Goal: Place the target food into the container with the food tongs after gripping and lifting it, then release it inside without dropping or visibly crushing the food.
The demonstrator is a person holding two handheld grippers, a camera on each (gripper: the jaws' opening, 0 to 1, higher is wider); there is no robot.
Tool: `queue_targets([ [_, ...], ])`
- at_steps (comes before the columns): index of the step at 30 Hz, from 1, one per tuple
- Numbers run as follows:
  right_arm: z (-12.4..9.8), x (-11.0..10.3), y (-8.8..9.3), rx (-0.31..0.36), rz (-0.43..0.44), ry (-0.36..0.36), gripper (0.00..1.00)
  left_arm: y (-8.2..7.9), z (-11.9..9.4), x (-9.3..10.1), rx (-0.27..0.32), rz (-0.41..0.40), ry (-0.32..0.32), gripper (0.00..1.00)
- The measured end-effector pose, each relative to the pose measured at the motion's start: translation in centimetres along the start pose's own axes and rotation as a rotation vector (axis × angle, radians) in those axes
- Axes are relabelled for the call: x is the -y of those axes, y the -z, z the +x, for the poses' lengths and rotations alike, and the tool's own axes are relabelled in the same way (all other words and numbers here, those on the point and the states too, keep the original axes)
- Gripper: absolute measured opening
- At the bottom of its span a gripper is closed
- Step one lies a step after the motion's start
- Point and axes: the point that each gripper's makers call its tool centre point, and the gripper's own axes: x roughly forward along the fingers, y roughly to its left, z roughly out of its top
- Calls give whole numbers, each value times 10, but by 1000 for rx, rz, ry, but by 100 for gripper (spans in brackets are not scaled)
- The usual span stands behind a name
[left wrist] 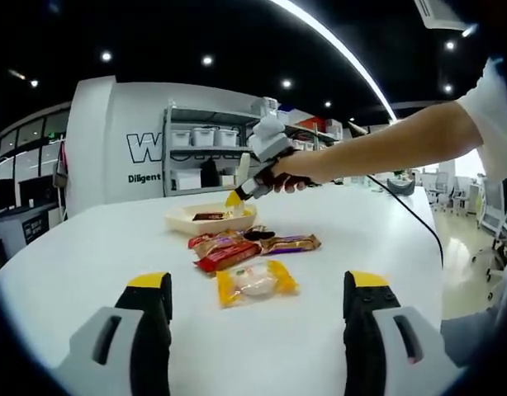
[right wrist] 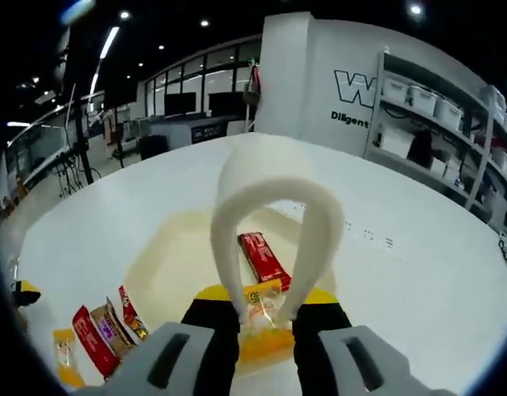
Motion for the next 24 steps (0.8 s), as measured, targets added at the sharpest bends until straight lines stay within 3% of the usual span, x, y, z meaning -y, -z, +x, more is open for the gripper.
queue_targets([
  [7, 9, 19, -3, 5, -7, 33, 18, 0, 0, -3, -1, 12, -11, 84],
  [10, 5, 16, -3, 15, 8, 29, 19, 0, 0, -3, 1, 5, -9, 84],
  [16, 7, 9, -8, 26, -62, 14, 20, -2, 0, -2, 8, 6, -1, 84],
  [24, 1, 8, -31, 71, -67, -10, 21, -3, -1, -1, 14, 5, 8, 84],
])
